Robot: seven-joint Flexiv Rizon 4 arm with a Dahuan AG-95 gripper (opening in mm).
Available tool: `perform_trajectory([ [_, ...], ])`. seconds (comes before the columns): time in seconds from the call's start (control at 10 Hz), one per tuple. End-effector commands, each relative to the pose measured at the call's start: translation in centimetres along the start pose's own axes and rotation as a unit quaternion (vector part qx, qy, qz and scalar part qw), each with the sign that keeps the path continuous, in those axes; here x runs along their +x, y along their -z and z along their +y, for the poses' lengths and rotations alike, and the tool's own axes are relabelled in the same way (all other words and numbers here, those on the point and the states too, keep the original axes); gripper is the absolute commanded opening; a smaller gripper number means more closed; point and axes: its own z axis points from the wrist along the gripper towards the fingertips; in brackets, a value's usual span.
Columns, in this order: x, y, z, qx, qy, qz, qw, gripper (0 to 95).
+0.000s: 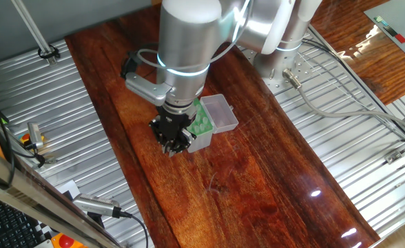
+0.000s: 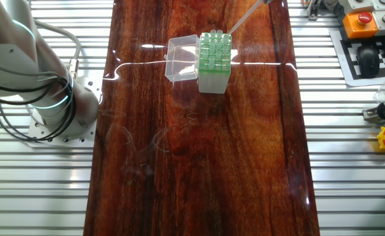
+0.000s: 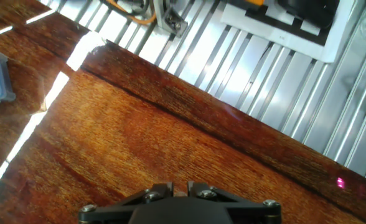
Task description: Insert a large pipette tip into the holder for large pipette tips
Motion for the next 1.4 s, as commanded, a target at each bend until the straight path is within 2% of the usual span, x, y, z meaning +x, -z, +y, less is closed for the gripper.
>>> perform_trajectory([
  [0.1,0.00,0.02,-0.06,0.001,0.000,-0.009,1.0000,0.0],
  [0.6,0.26,-0.03,0.00,0.006,-0.001,-0.022,0.9997,0.0],
  [1.2,0.68,-0.11,0.10,0.007,-0.002,-0.025,0.9997,0.0],
  [1.4,0.88,-0.18,0.13,0.007,-0.003,-0.031,0.9995,0.0],
])
